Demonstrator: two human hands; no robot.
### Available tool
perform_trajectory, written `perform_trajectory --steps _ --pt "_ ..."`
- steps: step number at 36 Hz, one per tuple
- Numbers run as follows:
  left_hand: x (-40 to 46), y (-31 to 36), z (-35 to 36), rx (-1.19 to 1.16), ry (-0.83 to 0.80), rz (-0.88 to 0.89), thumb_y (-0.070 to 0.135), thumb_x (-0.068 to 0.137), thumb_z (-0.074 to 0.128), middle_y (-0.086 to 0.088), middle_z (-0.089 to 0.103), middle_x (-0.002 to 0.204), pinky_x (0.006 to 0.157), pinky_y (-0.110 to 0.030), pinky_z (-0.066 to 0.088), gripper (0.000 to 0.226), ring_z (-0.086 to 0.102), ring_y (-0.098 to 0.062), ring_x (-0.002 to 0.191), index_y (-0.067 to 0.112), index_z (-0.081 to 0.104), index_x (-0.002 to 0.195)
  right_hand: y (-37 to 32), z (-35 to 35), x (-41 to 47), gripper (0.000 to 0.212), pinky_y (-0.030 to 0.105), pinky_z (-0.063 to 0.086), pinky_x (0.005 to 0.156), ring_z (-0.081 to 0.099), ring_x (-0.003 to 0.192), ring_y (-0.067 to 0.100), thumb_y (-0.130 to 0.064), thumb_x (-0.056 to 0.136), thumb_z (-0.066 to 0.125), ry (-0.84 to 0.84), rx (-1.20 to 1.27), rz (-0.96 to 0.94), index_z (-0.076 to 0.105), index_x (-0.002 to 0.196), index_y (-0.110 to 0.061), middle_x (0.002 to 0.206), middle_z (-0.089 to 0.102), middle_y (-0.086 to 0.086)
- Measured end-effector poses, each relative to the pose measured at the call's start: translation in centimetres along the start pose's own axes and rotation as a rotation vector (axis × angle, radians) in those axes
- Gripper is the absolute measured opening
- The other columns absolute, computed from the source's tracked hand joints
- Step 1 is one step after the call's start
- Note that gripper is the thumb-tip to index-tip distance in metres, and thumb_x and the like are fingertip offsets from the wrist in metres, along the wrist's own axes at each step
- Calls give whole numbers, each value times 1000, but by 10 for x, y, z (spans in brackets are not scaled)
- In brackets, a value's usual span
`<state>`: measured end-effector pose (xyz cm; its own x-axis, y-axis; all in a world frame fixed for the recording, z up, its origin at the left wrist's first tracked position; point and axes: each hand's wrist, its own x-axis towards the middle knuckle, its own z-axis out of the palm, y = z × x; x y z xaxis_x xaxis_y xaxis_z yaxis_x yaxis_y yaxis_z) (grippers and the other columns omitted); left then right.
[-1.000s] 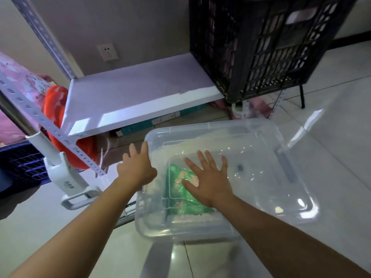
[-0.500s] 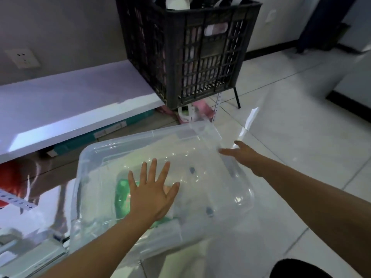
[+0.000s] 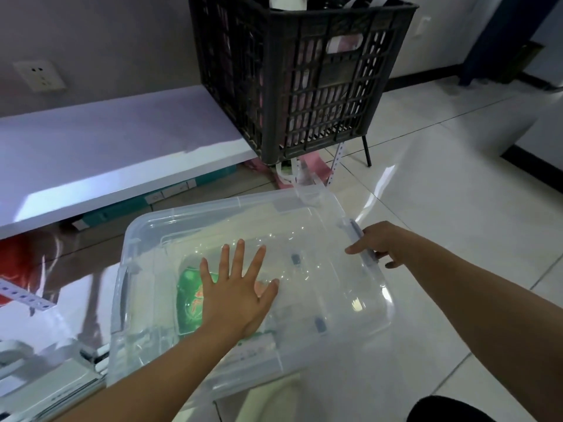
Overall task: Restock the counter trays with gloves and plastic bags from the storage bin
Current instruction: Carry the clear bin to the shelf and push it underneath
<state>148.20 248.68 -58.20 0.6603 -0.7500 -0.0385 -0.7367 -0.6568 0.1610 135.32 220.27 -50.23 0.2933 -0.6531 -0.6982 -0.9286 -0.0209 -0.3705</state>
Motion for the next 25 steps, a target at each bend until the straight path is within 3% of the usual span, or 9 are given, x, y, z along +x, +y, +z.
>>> perform_trajectory --steps 3,7,9,12,15,17,20,23,25 --pt "1 0 1 -8 5 1 79 81 -14 5 -20 164 116 -61 -16 75 -18 -25 151 51 -15 150 0 3 -4 65 52 52 93 62 106 34 -31 67 90 45 -27 -22 60 119 -5 116 65 17" --pt "0 0 0 -3 0 4 79 81 -14 4 -21 163 115 -61 -17 75 -18 -26 151 51 -16 150 -9 5 -10 58 48 56 88 70 96 33 -33 70 88 131 -155 -51 65 110 4 105 72 19" --pt "0 0 0 -9 1 3 79 81 -14 5 -21 163 115 -61 -17 74 -18 -26 151 51 -17 149 -10 5 -11 56 44 58 78 71 92 31 -33 71 87 137 -165 -48 65 107 3 103 72 18" --pt "0 -1 0 -17 6 1 80 82 -12 4 -16 164 116 -61 -15 74 -14 -26 152 51 -12 150 -7 8 -14 51 33 49 54 65 70 25 -33 69 88 165 -176 -71 66 99 3 90 70 16" --pt "0 0 -6 -13 -41 -7 80 82 -7 5 -16 164 117 -61 -13 75 -14 -26 152 50 -11 151 0 11 -15 45 33 52 66 61 66 25 -34 71 86 190 -147 -162 68 89 2 80 64 13" --pt "-1 -1 -15 -26 -88 -2 79 83 0 5 -14 165 118 -60 -12 75 -13 -26 153 51 -7 152 11 16 -17 43 30 47 62 58 68 22 -41 75 81 226 -152 -216 65 86 -3 80 61 9" --pt "-6 -13 -35 -112 -150 10 80 82 15 7 -9 167 120 -56 -8 76 -11 -25 153 54 -3 151 35 31 -25 51 31 47 69 61 80 22 -52 80 73 308 -120 -270 61 108 -11 96 64 6" --pt "-25 -42 -67 -166 -115 -12 79 80 27 6 0 167 121 -54 2 80 -1 -26 154 53 3 152 58 42 -35 80 32 43 80 59 106 27 -44 73 82 277 93 -270 47 139 -14 131 59 10" --pt "-51 -65 -84 -257 -37 -73 77 79 36 3 11 166 119 -55 16 83 11 -25 153 48 13 154 76 48 -42 96 32 41 82 56 113 28 -37 69 87 214 266 -244 36 148 -17 142 51 10"
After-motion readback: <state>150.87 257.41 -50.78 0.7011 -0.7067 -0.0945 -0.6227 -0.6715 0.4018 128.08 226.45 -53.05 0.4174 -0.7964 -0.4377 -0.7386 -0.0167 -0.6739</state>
